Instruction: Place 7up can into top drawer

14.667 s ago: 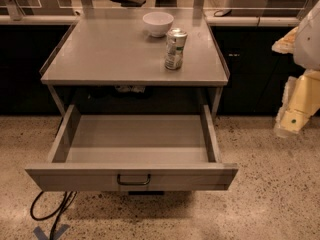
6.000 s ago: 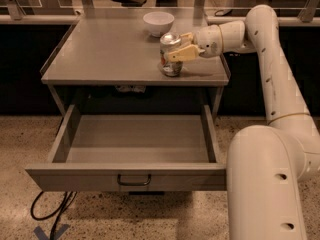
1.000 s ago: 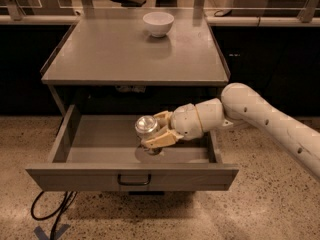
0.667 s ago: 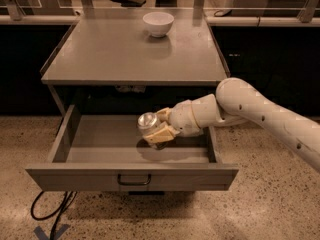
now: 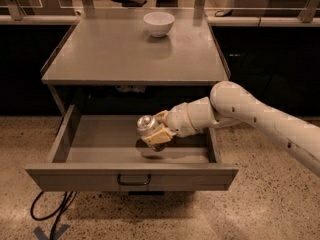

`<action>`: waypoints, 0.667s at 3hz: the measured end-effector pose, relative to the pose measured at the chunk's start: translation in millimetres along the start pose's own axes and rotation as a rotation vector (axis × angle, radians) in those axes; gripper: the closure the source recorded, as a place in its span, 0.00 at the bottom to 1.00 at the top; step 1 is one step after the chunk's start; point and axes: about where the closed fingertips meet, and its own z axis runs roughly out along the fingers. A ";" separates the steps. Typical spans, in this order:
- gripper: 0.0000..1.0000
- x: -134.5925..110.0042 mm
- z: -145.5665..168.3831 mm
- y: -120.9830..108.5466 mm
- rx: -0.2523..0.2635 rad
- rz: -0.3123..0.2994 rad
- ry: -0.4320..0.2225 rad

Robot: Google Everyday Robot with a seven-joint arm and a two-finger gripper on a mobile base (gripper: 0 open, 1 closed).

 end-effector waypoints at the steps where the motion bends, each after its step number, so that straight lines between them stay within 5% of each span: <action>1: 1.00 28.8 25.1 -19.0 0.013 0.030 0.078; 2: 1.00 30.2 27.5 -19.3 0.010 0.030 0.086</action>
Offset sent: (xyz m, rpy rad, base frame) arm 0.0159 0.0032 -0.0320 -0.0628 0.0242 -0.0219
